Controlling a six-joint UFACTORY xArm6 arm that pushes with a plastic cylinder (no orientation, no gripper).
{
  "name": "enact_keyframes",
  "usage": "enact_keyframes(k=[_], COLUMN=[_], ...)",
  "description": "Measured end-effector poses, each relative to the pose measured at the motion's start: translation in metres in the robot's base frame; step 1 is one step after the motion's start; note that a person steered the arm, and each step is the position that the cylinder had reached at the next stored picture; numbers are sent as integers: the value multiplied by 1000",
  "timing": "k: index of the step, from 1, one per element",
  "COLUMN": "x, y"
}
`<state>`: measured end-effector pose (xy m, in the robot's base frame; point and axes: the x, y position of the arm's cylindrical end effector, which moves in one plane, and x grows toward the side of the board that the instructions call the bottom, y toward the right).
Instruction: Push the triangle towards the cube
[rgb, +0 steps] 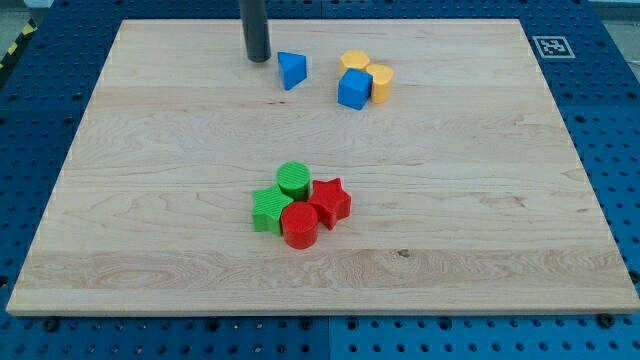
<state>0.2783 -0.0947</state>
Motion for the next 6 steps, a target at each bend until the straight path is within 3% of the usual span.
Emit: enact_keyframes(k=[2, 4, 5, 6], x=[19, 31, 48, 80], y=[15, 82, 66, -23])
